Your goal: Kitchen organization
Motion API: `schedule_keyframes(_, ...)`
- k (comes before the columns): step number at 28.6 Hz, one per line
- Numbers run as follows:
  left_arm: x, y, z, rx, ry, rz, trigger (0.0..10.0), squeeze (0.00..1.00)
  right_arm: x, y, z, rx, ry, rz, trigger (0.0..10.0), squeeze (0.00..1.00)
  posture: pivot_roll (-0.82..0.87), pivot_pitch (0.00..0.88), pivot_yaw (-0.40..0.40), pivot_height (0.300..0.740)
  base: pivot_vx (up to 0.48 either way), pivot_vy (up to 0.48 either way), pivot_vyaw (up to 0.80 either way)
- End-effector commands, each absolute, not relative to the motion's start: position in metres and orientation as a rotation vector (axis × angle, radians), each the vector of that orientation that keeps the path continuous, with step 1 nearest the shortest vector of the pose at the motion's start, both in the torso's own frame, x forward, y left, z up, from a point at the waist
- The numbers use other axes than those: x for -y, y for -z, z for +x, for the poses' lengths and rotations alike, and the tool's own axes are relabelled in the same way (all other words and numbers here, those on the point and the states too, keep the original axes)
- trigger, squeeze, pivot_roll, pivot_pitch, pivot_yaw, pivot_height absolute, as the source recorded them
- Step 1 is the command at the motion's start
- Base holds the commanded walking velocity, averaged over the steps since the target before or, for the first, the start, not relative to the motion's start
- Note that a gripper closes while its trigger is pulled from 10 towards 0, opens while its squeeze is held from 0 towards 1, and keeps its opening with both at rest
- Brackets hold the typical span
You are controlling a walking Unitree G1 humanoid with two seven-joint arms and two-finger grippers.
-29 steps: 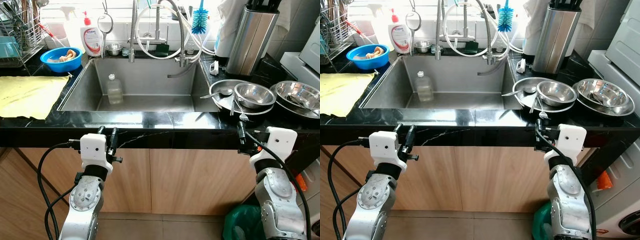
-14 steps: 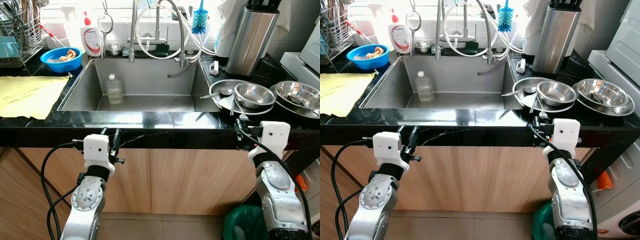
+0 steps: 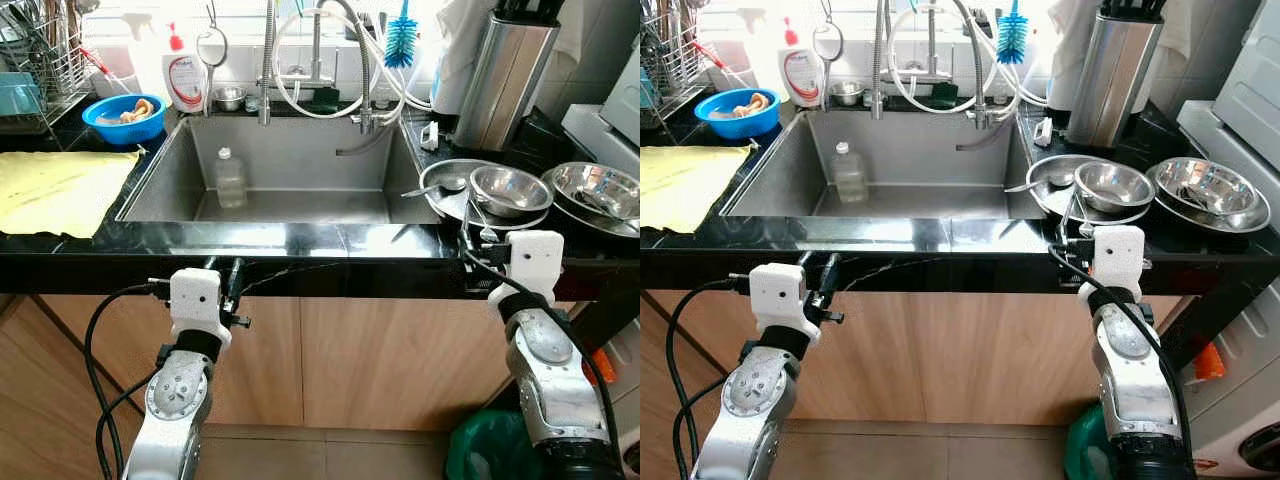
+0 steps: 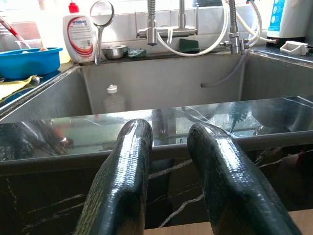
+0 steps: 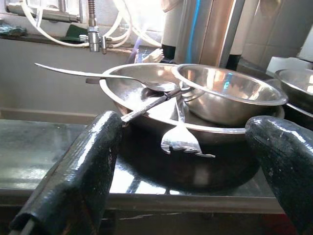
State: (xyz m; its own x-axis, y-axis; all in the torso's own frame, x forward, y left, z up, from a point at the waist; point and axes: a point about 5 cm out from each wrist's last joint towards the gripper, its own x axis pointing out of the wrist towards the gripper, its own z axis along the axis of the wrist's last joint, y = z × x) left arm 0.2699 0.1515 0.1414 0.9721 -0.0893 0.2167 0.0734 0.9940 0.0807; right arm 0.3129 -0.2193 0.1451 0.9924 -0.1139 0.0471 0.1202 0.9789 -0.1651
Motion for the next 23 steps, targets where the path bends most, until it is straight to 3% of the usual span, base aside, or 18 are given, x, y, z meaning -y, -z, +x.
schedule_keyframes(1,-0.1523,-0.1419,0.2714,0.214,0.090,0.099,10.0,0.00,0.2239,-0.1482,0.3156,0.043,0.132,-0.176,10.0,0.00,-0.09,0.000,-0.002,0.740,0.000,0.000,0.00)
schedule_keyframes(19,-0.1543,-0.1434,0.2719,0.215,0.092,0.112,10.0,0.00,0.2259,-0.1433,0.3197,0.018,0.131,-0.171,10.0,0.00,-0.08,0.000,0.001,0.740,0.000,0.000,0.00)
schedule_keyframes(20,-0.1543,-0.1433,0.2719,0.214,0.092,0.112,10.0,0.00,0.2258,-0.1433,0.3199,0.018,0.131,-0.171,3.1,0.00,-0.08,0.000,0.001,0.740,0.000,0.000,0.00)
schedule_keyframes(21,-0.1543,-0.1432,0.2719,0.214,0.092,0.112,10.0,0.00,0.2257,-0.1433,0.3200,0.019,0.132,-0.171,3.1,0.00,-0.08,0.000,0.001,0.740,0.000,0.000,0.00)
schedule_keyframes(22,-0.1543,-0.1432,0.2719,0.213,0.092,0.112,10.0,0.00,0.2255,-0.1435,0.3202,0.019,0.132,-0.170,0.0,0.00,-0.08,0.000,0.001,0.740,0.000,0.000,0.00)
schedule_keyframes(23,-0.1542,-0.1434,0.2717,0.213,0.092,0.112,10.0,0.00,0.2247,-0.1437,0.3204,0.021,0.132,-0.169,0.0,0.00,-0.08,0.000,0.003,0.740,0.000,0.000,0.00)
